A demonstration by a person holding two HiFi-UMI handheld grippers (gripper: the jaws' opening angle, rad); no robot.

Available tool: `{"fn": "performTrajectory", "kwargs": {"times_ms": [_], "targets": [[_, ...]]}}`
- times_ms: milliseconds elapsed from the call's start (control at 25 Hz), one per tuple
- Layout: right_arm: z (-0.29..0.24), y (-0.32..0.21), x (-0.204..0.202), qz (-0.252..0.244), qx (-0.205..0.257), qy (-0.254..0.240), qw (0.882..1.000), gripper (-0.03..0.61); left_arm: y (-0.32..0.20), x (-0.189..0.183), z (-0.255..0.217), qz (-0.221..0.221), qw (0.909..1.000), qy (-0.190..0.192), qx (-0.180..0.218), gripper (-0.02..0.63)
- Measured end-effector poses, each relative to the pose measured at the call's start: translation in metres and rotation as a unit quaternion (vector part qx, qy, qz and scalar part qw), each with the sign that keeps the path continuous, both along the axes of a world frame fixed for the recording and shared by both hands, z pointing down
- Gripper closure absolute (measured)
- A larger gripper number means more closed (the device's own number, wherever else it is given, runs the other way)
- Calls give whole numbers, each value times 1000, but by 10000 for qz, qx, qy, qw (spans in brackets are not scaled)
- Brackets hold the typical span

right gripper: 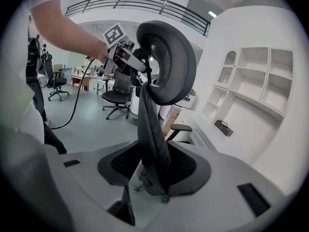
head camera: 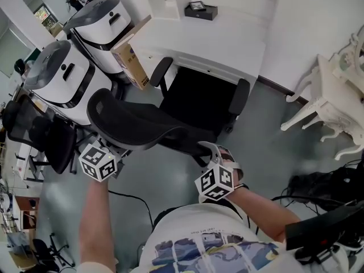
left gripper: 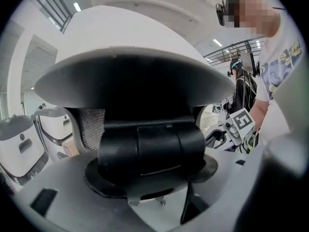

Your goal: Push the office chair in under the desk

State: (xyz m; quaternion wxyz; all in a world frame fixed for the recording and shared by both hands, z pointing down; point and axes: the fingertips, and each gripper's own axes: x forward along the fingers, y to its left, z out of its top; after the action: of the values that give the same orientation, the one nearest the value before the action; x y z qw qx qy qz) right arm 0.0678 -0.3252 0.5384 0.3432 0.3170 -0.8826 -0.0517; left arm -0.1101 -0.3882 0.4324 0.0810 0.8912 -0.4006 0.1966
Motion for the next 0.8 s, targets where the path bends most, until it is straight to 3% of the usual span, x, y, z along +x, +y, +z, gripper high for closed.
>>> {"fn": "performTrajectory", "kwargs": {"times_ms": [440,800], "targets": [[7,-9,3,-107,-407,-308,9986,365,-10,3,6,-187,9998,-65,5,279],[3,-12,15,238,-545,-445,9972,314,-5,-7,0,-633,9977,-148,163,279]]}}
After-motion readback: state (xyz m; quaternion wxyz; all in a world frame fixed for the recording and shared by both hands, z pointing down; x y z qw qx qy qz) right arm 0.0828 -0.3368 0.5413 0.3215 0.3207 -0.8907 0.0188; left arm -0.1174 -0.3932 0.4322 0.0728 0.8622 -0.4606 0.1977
